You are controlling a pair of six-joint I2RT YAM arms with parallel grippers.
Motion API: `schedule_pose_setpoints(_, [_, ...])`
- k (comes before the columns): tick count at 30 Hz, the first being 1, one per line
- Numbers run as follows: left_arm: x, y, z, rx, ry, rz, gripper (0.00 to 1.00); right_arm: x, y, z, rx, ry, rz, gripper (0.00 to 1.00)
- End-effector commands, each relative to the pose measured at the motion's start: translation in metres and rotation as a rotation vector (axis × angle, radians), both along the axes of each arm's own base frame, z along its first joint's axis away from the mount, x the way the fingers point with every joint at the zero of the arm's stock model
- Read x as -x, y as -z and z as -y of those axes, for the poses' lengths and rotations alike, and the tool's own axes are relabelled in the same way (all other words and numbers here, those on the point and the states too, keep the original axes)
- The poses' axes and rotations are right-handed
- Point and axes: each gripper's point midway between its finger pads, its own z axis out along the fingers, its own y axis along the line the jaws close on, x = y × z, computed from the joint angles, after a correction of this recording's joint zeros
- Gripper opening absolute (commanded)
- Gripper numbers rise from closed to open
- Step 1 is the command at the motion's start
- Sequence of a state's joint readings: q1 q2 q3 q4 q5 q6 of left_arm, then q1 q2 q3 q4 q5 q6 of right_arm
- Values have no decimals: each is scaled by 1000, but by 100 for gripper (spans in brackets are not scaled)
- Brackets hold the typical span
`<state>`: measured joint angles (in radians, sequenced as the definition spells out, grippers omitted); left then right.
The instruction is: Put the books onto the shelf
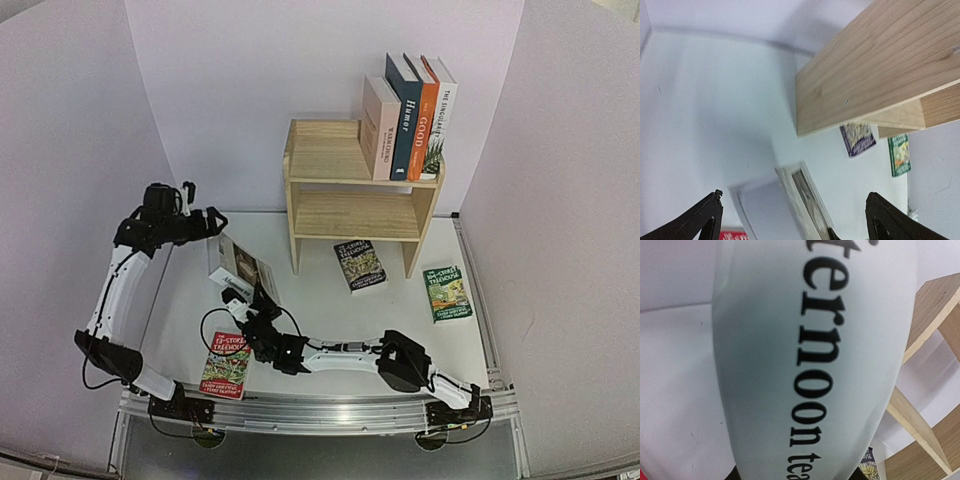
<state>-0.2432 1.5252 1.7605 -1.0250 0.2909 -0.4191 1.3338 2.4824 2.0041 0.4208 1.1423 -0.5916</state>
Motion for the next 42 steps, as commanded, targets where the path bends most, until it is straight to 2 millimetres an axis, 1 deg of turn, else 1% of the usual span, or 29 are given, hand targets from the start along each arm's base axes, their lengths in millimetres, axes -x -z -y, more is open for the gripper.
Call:
schedule_pose_setpoints(1, [0,-142,-41,-166,-94,537,100,14,-150,22,-362,-104,16,4])
schedule_pose_setpoints(2, [0,-153,-49,-196,-127,570,100,17,-161,21,-378,-146,0,5])
schedule_pose_setpoints(4, [0,-173,-66,-257,-210,626,100,21,-188,26,-456,-215,-40,5])
schedule_pose_setpoints(6, [1,-192,-76,-290,-250,681,100,21,-205,30,-497,-279,-97,5])
schedule_pose_setpoints(8, [3,-209,-79,-303,-267,726,100,16,-217,35,-532,-313,-142,5])
schedule_pose_setpoints(9, [4,-213,-79,-312,-263,739,100,17,-226,37,-542,-332,-146,5])
schedule_pose_setpoints(11, [4,-215,-81,-334,-261,749,100,22,-255,45,-570,-365,-117,5])
schedule_pose_setpoints(12, [4,-211,-82,-345,-258,741,100,23,-273,50,-587,-373,-94,5])
schedule_pose_setpoints(14, [5,-193,-81,-358,-241,705,100,25,-309,67,-622,-369,-37,6])
schedule_pose_setpoints(16, [7,-172,-77,-347,-212,666,100,23,-349,90,-659,-348,32,8])
schedule_pose_setpoints(17, [9,-161,-75,-338,-204,642,100,18,-363,104,-672,-321,60,9])
schedule_pose_setpoints(18, [10,-151,-74,-328,-196,620,100,10,-372,117,-680,-285,84,10])
schedule_pose_setpoints(19, [12,-142,-72,-319,-189,600,100,0,-377,131,-683,-241,102,10])
schedule_pose_setpoints(22, [17,-120,-68,-289,-170,547,100,-43,-379,179,-716,-82,131,10])
schedule_pose_setpoints(25, [22,-108,-65,-269,-157,521,100,-71,-385,212,-764,-19,154,11])
schedule_pose_setpoints(28, [24,-99,-65,-267,-156,501,100,-99,-385,236,-765,56,188,10])
schedule_pose_setpoints(30, [24,-94,-66,-266,-157,492,100,-113,-385,245,-760,85,207,11])
schedule_pose_setpoints(35, [25,-89,-66,-267,-158,485,100,-137,-380,256,-742,158,246,14])
schedule_pose_setpoints(39, [27,-85,-67,-269,-159,478,100,-152,-369,264,-715,227,254,15])
schedule_pose_setpoints(42, [28,-82,-67,-270,-161,471,100,-160,-356,269,-703,260,240,15])
